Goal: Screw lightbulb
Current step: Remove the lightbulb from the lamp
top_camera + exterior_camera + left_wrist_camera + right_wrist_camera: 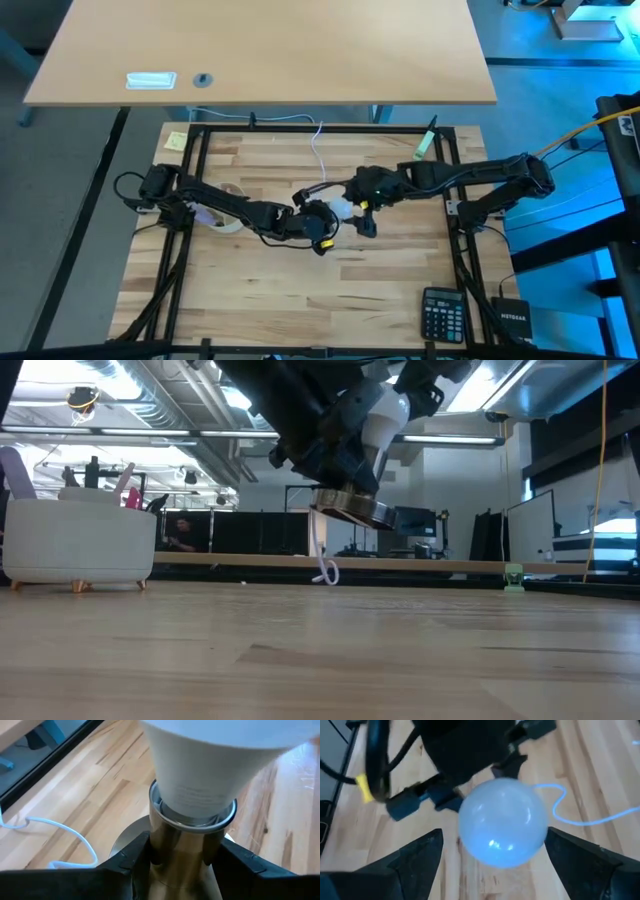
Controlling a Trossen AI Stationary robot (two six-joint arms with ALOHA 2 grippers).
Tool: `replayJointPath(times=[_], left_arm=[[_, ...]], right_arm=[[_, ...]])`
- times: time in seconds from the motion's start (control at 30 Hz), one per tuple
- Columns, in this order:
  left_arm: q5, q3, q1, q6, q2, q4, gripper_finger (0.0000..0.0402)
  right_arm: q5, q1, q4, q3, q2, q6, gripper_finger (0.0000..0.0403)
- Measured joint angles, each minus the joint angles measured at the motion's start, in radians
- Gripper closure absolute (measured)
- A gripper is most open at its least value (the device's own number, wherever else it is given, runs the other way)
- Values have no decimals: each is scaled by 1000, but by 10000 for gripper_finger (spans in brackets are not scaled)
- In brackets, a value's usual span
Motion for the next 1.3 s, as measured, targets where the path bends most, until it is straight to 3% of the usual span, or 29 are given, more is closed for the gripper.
replayJointPath(times=[0.2,0.53,0.93,1.03,1.3], left_arm=[[0,0,-5,1,0,3,243],[-4,0,-6,33,0,13,242],[6,0,-12,51,1,13,240],[82,0,-12,65,-5,15,242],[512,0,-15,123,-44,58,243]], right_arm=[[75,17,-37,0,0,59,55],[94,16,48,1,39,55,58],[65,16,53,0,62,-8,141],[-2,17,45,0,62,-68,151],[-322,32,61,2,60,-303,147]])
